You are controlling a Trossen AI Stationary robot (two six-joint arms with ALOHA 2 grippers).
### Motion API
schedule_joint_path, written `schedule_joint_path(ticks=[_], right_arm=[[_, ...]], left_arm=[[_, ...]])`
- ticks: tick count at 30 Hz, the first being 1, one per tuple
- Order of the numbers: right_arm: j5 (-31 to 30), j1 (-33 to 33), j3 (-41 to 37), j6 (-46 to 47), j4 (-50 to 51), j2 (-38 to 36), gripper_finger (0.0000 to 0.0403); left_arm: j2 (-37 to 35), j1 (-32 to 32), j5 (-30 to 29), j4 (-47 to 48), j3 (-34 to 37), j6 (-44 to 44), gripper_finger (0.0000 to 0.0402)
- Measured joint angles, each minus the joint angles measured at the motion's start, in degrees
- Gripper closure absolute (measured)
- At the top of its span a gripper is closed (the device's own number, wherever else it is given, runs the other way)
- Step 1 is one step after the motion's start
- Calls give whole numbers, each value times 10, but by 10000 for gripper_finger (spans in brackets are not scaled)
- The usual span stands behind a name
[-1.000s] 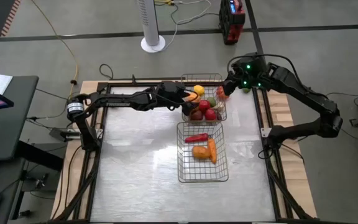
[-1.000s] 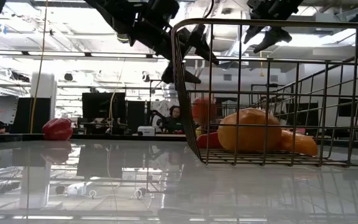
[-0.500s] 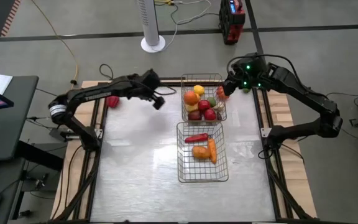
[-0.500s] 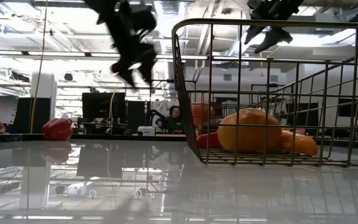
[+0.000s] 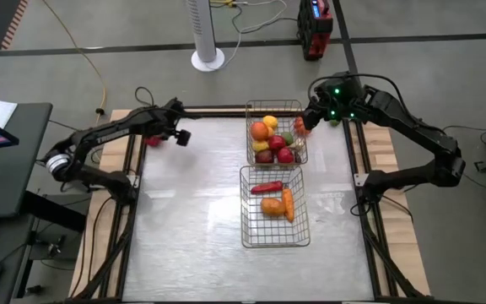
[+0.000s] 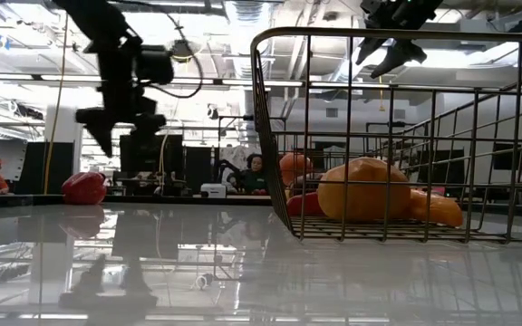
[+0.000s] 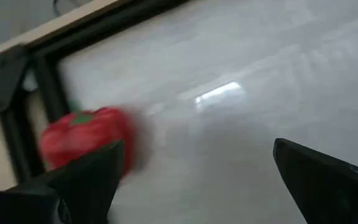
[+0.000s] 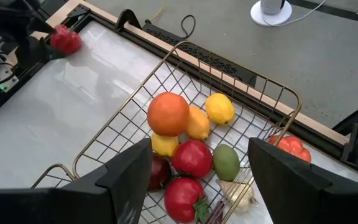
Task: Sort produce into baskets
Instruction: Put the red bell pepper into the bottom wire basket
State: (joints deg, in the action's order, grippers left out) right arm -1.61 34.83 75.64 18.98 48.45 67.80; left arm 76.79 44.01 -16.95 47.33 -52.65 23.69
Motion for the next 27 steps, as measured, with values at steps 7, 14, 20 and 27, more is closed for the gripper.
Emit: schedule_joint_path(ticks=[7,14,20,27], right_arm=[[0,0,0,0,0,0,112],[1,0,0,5,-1,0,112],[1,0,0,7,-10,0,112],[1,1,0,7,-29,0,112]], left_arm=[[-41,75,-33,1,43,8,3],[-48,84,-22,-17,47,16,3],[-48,83,-7,-18,47,26,3],[-45,18,6,-17,22,25,3]])
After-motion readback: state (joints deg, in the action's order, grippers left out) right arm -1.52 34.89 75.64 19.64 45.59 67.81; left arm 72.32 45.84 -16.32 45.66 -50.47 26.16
